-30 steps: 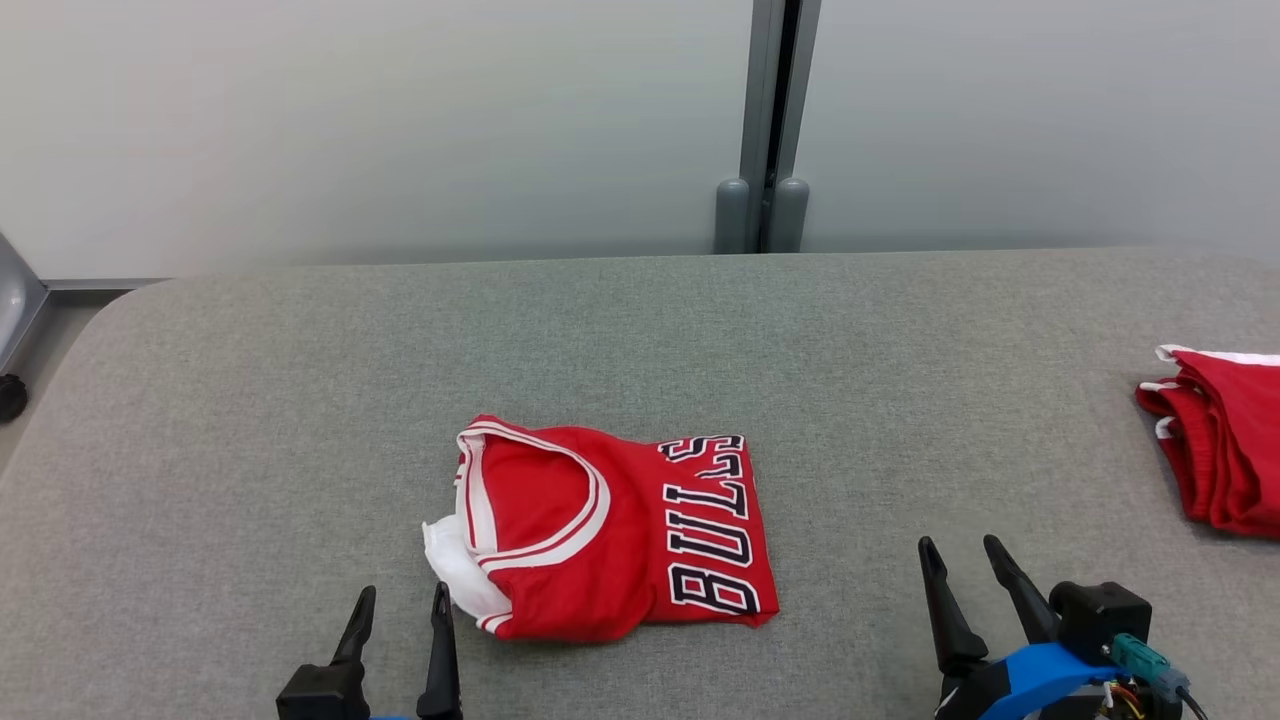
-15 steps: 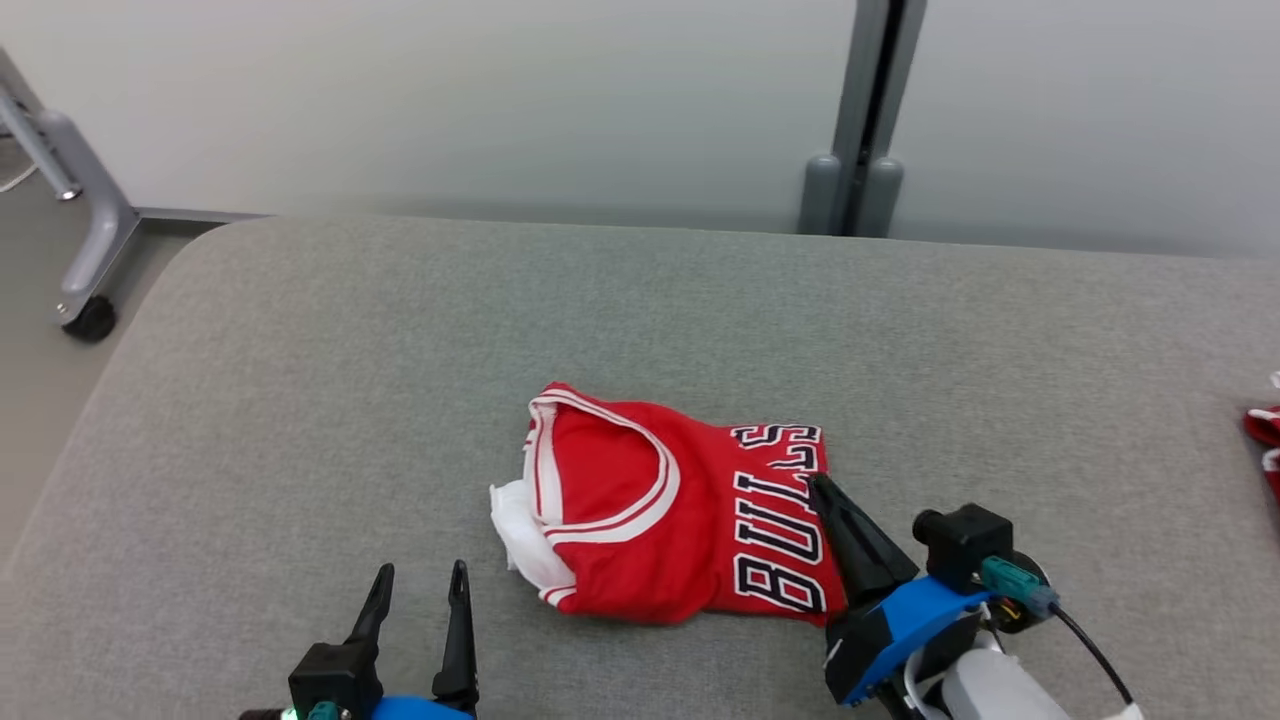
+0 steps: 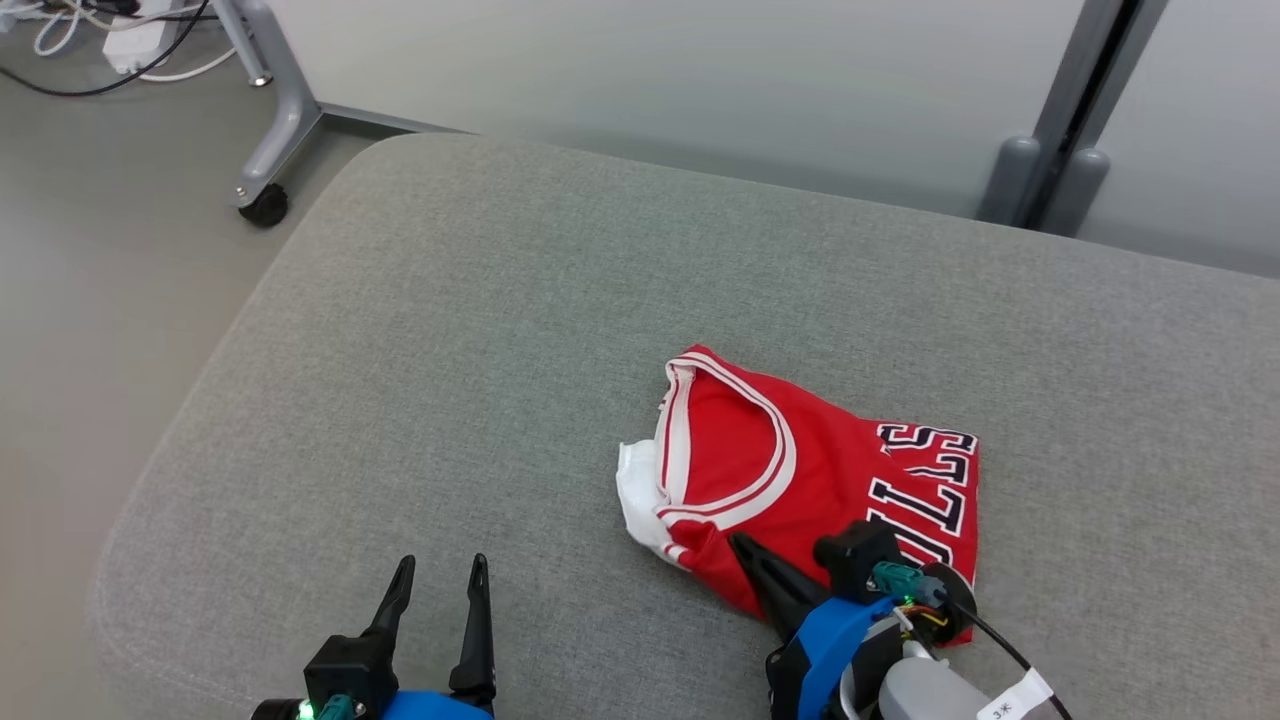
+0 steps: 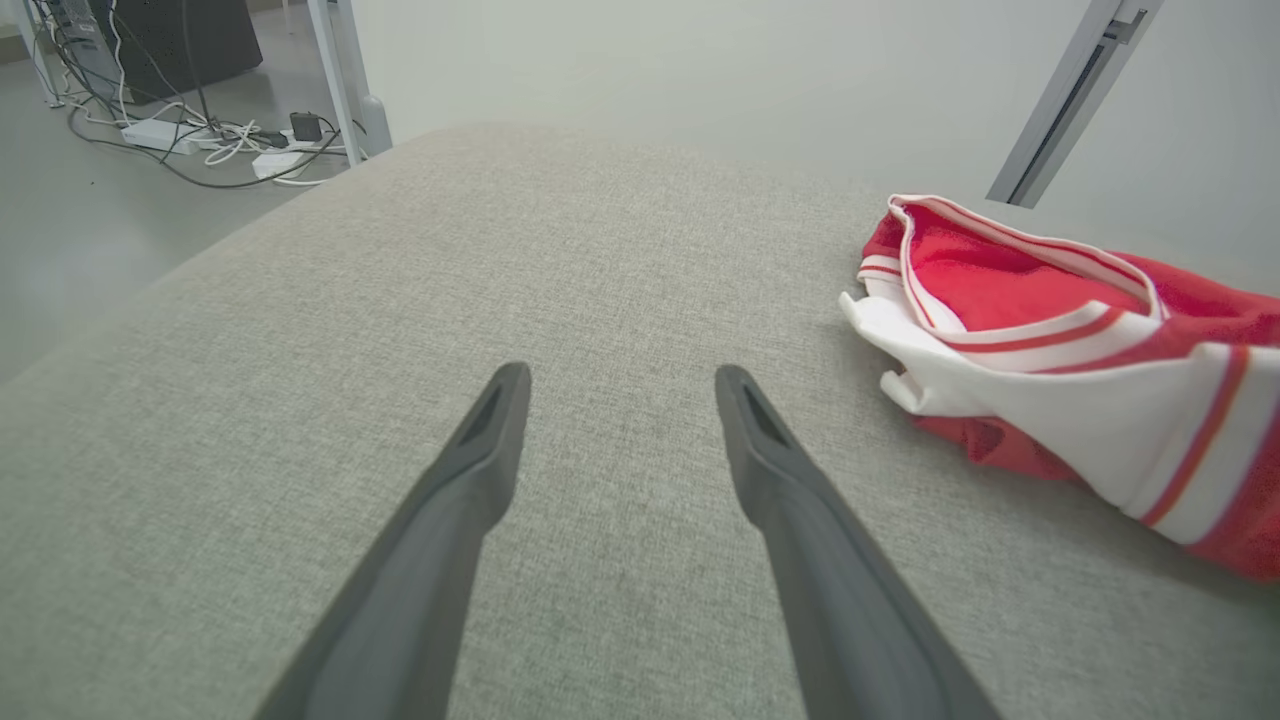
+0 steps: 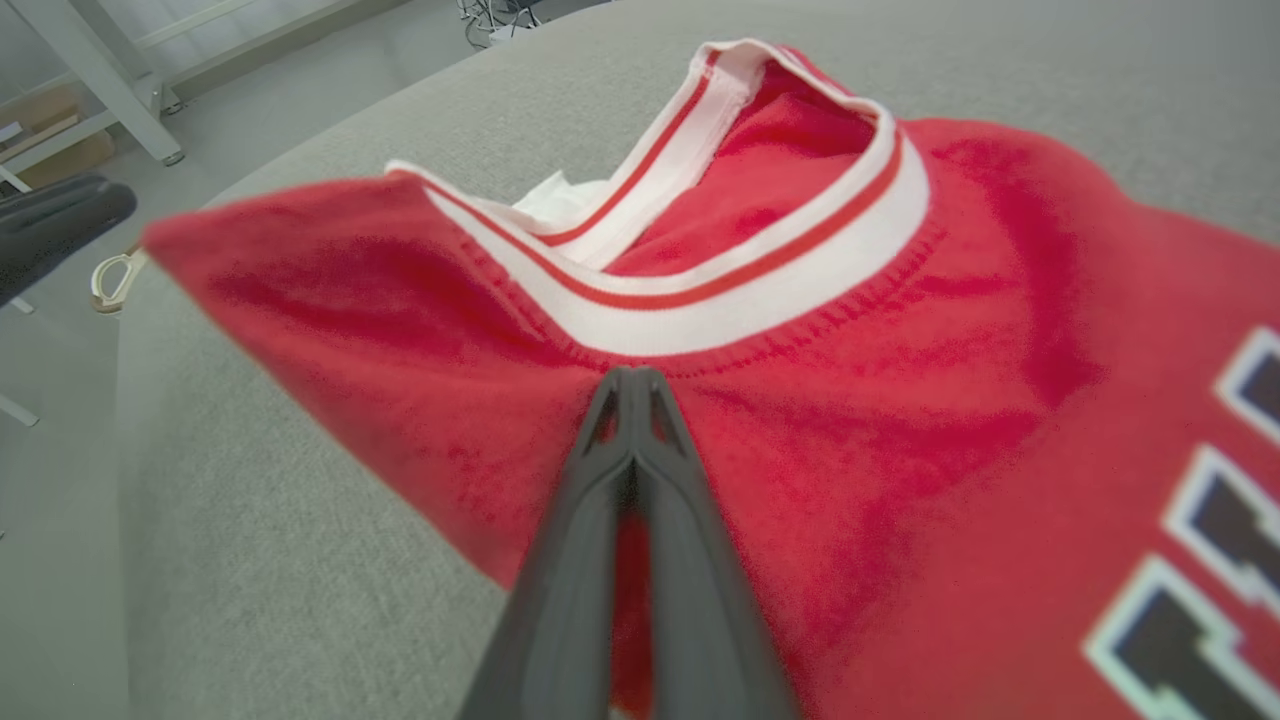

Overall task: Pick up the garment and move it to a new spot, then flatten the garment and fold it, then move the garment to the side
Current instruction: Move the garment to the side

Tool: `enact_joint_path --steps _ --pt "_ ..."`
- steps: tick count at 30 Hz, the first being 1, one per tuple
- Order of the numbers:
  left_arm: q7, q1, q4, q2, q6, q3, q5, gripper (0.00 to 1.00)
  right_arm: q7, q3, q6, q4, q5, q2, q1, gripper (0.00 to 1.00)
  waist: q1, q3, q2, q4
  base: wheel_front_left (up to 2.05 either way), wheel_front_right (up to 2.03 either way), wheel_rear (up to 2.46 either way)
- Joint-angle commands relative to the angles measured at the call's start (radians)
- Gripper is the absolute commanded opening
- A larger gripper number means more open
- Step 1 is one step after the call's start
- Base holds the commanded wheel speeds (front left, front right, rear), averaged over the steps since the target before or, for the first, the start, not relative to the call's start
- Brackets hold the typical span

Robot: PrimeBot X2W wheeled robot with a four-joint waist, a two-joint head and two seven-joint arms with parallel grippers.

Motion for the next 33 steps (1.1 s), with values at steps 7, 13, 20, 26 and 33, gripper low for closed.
enact_joint_path --steps 7,13,20,26,33 --pt "-0.002 -0.003 -0.016 -0.001 -0.005 -0.007 -0.013 1.00 0.019 0.155 0.000 0.002 0.089 -0.002 -0.015 0.00 -0.0001 0.018 0.0000 0.032 0.00 0.00 0.00" --pt "-0.002 -0.015 -0.024 0.000 -0.004 -0.004 -0.018 1.00 0.032 0.292 0.000 -0.034 0.194 -0.002 -0.032 0.00 -0.0001 0.012 0.0000 0.002 0.00 0.00 0.00" --pt "-0.002 -0.024 -0.032 0.000 -0.003 0.007 -0.010 1.00 -0.030 0.327 0.000 -0.075 0.263 -0.003 -0.074 0.00 -0.0001 -0.004 0.0000 -0.065 0.00 0.00 0.00" --pt "-0.002 -0.026 -0.030 0.000 -0.008 0.036 0.007 1.00 -0.035 0.028 0.000 -0.141 0.136 -0.003 -0.012 0.96 -0.0001 -0.036 0.0000 -0.136 0.00 0.00 0.00" --pt "-0.002 -0.026 -0.017 0.000 -0.017 0.075 0.032 1.00 -0.035 -0.296 0.000 -0.216 -0.075 -0.003 0.123 1.00 -0.0001 -0.074 0.0000 -0.222 0.00 0.00 0.00"
